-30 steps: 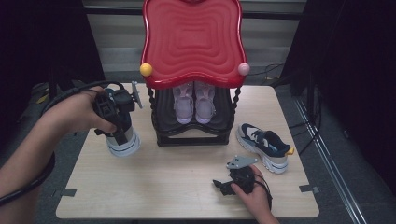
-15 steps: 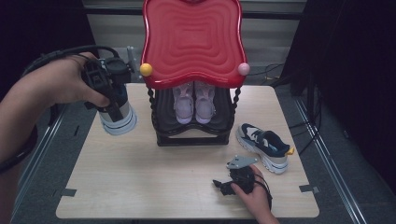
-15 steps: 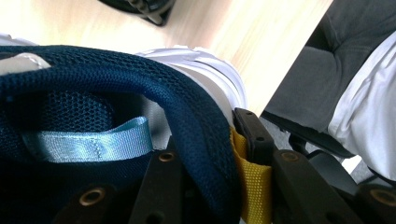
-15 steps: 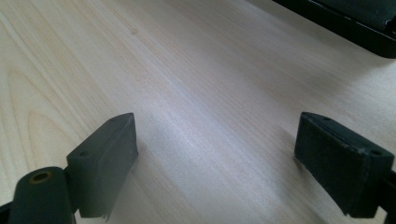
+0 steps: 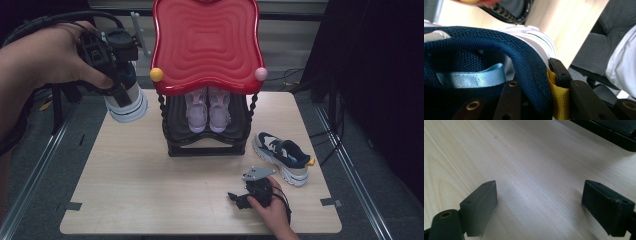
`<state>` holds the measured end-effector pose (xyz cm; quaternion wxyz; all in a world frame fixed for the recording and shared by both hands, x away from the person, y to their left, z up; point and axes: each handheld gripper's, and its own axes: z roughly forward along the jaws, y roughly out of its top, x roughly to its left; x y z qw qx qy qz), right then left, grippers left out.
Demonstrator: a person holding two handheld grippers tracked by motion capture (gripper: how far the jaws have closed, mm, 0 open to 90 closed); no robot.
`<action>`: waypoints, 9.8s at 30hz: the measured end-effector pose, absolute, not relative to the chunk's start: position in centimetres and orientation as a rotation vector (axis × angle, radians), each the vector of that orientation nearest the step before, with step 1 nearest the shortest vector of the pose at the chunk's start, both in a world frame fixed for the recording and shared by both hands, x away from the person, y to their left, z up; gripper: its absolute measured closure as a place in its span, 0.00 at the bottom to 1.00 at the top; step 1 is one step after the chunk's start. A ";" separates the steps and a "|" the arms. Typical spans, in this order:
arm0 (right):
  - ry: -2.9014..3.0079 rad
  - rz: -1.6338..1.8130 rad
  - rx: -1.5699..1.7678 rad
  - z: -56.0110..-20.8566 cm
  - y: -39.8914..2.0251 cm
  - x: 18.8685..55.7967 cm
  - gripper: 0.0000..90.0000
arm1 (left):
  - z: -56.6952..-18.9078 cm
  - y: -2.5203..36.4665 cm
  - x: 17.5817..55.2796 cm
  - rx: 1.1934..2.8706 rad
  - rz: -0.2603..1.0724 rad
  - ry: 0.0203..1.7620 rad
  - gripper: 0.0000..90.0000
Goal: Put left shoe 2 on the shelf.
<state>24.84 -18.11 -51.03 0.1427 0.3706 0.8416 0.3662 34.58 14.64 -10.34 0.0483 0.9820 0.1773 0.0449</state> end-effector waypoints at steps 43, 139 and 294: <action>2.428 1.057 1.068 -51.0 -18.1 24.9 0.14 | -8.3 3.4 38.7 3.002 0.497 0.112 0.81; 2.428 1.057 1.067 -51.0 -18.1 24.9 0.14 | -10.2 0.0 42.7 2.983 0.532 0.189 0.70; 2.429 1.055 1.066 -51.0 -18.1 24.9 0.14 | -11.9 12.6 39.1 2.889 0.185 0.795 0.24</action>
